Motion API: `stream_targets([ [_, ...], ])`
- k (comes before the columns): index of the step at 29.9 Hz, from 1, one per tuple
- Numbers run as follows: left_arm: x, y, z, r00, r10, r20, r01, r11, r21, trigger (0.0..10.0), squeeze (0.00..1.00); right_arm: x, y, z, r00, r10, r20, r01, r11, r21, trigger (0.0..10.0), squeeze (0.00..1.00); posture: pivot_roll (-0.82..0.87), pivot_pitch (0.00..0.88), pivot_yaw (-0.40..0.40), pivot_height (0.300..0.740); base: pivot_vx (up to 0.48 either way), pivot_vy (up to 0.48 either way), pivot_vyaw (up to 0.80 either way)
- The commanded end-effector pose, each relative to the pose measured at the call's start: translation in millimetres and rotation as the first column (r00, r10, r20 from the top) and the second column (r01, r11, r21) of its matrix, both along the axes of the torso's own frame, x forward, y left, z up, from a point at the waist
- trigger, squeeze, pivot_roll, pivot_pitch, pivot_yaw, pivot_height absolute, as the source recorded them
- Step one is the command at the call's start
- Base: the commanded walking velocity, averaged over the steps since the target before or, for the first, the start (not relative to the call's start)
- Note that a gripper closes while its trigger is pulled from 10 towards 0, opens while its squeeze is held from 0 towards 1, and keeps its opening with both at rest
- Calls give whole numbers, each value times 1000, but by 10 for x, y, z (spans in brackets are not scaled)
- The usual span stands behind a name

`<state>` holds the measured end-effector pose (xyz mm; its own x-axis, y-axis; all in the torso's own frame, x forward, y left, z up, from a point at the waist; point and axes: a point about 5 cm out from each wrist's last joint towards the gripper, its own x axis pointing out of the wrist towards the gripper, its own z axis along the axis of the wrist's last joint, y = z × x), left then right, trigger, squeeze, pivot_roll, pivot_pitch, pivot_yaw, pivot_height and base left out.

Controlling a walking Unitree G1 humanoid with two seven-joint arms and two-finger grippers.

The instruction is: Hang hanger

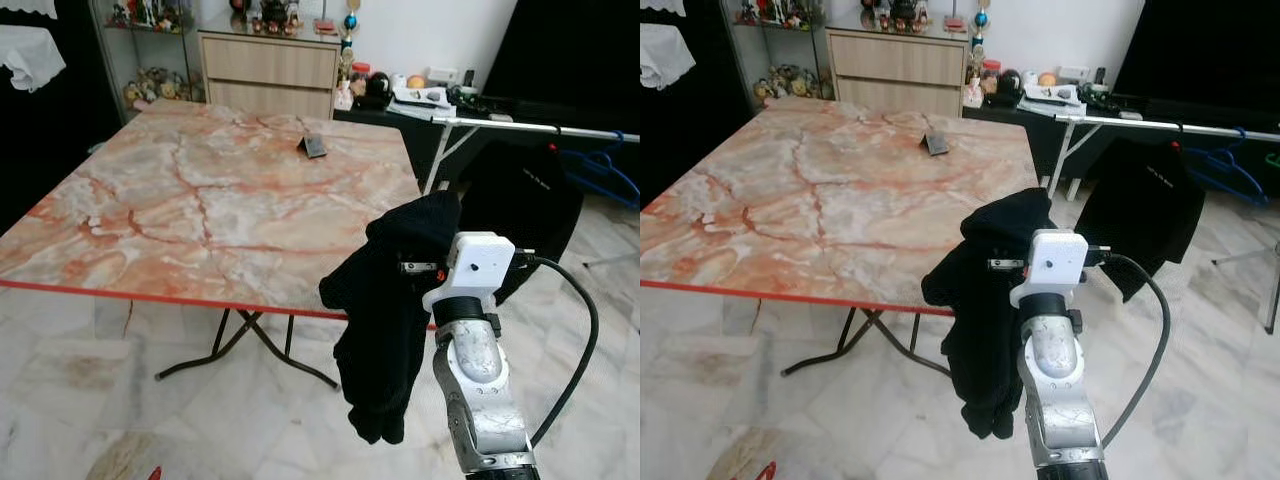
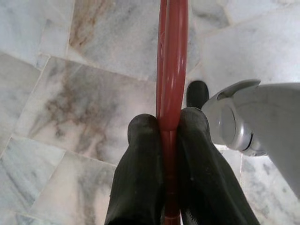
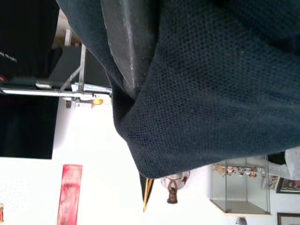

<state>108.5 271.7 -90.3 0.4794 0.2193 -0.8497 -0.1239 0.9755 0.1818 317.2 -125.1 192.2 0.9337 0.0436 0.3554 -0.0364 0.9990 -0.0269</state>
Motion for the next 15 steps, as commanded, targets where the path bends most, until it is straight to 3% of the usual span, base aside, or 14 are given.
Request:
stream_targets([
  [1, -1, -22, -10, 1000, -4, -7, 4, 1000, -11, 10000, 0, -4, 12, 166, 998, 5, 68, -4, 1000, -4, 10000, 0, 100, 0, -70, 740, 398, 0, 0],
  [12, 60, -82, -13, 1000, -11, 3, 11, 1000, -23, 10000, 0, 32, 23, 220, 997, 11, 83, -11, 1000, -10, 10000, 0, 100, 0, -73, 740, 403, 0, 0],
  [15, 92, -127, -19, 1000, -17, 6, 17, 999, -30, 10000, 0, 85, 40, 350, 992, 20, 123, -19, 1000, -11, 10000, 0, 99, 0, -74, 740, 404, 0, 0],
])
